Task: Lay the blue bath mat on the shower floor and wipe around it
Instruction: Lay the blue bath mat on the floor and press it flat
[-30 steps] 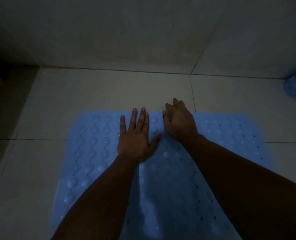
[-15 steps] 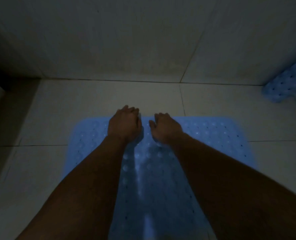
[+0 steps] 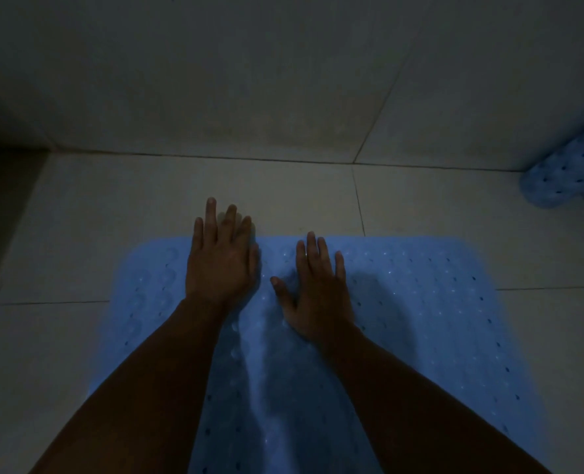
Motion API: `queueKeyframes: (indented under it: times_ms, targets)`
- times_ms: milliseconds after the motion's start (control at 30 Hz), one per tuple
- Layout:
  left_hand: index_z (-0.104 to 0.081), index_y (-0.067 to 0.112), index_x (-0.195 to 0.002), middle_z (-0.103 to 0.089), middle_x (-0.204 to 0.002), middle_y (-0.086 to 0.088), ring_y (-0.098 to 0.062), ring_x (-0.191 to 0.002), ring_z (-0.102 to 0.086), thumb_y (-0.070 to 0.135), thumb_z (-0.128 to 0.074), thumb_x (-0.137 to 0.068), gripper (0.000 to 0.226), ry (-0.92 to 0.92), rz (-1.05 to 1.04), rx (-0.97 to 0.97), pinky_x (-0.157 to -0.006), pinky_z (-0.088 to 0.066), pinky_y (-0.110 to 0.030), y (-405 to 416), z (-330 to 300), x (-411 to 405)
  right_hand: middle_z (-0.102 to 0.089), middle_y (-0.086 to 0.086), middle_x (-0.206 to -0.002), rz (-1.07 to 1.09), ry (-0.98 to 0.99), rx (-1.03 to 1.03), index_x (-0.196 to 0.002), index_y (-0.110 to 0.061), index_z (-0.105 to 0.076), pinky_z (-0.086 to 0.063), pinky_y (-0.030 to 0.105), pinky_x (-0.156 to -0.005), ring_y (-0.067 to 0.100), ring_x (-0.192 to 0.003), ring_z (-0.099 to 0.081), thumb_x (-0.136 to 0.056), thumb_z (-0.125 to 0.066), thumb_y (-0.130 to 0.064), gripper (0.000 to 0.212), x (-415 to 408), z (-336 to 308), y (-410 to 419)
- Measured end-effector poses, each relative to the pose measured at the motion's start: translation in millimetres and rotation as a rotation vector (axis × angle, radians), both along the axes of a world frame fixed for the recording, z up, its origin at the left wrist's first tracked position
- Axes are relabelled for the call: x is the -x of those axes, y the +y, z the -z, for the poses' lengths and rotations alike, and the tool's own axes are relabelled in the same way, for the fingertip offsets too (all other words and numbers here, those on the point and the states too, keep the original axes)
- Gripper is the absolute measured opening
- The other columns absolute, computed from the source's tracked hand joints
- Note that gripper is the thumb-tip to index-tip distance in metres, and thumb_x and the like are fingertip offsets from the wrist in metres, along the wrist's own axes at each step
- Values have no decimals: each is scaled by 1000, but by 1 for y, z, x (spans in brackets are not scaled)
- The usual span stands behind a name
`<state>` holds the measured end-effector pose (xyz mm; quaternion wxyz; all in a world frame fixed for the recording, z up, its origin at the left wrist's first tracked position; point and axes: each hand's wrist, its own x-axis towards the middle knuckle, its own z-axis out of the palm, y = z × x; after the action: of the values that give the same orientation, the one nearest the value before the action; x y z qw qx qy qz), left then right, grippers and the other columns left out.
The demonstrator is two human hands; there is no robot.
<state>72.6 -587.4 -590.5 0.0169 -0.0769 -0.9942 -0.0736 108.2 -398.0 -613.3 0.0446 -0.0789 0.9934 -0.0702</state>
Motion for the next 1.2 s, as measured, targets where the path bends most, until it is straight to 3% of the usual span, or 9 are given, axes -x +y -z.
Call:
queueKeyframes:
  times_ms: [167,233,300,367,567,833,967,1100,1200]
  targets:
    - [-31,11,-156,-18,-167,-15,-37,-155,11,48,-14,-101,69,-50,-61,-16,-126,-2,-52,2,-10,8,6,6,-168,-52,-367,132,-160,-12,-7,4,49,-125,22,-155,6,-97,-25,-69,87,27,-31,8]
    - [-30,12,-157,-15,-168,-14,-37,-155,14,46,-16,-103,66,-124,-90,5,-126,-2,-53,11,-19,11,-22,14,-164,-32,-554,201,-151,-7,-37,-18,40,-122,28,-152,-22,-102,-34,-58,72,56,-67,21]
    - [-24,12,-159,-9,-169,-14,-38,-154,16,45,-20,-105,63,-203,-117,11,-126,-1,-54,27,-28,15,-58,21,-138,63,-520,293,-110,-4,-70,-41,33,-102,33,-128,-55,-102,-42,-52,56,83,-100,40]
    - [-20,13,-160,-7,-169,-14,-39,-154,17,46,-21,-106,63,-234,-109,8,-126,-1,-54,49,-36,16,-67,24,-119,100,-454,276,-79,-9,-69,-42,30,-90,35,-112,-63,-103,-41,-52,57,95,-123,65]
    - [-9,13,-161,3,-170,-12,-36,-153,20,49,-20,-106,67,-257,86,-3,-126,0,-53,139,-30,-1,-65,15,-131,141,-283,265,-119,-8,-70,-44,35,-100,32,-120,-60,-103,-39,-50,55,92,-121,137]
    - [3,10,-160,15,-168,-13,-30,-154,23,78,-4,-92,97,-217,260,51,-124,4,-58,189,25,-24,-70,4,-104,124,105,321,-103,-22,-70,-52,43,-87,27,-101,-63,-98,-25,-66,63,76,-53,184]
    - [0,9,-160,11,-169,-12,-25,-155,19,78,-6,-93,96,-207,273,26,-124,6,-56,191,23,-25,-68,5,-103,-61,195,308,-105,-15,-69,-50,46,-87,29,-103,-61,-103,-29,-55,57,70,-47,194]
    - [3,11,-161,12,-170,-9,-24,-156,15,70,-11,-94,90,-373,264,58,-125,6,-55,193,-1,-14,-65,7,-129,14,15,262,-129,-16,-63,-46,45,-103,28,-124,-55,-95,-27,-65,70,61,-65,193]
    - [-22,10,-159,-20,-166,-15,-32,-152,-24,56,-38,-99,78,-639,200,58,-120,-27,-51,204,-46,24,-50,7,-150,104,-228,189,-150,-21,-43,-37,45,-114,28,-138,-47,-99,-31,-64,68,58,-76,187]
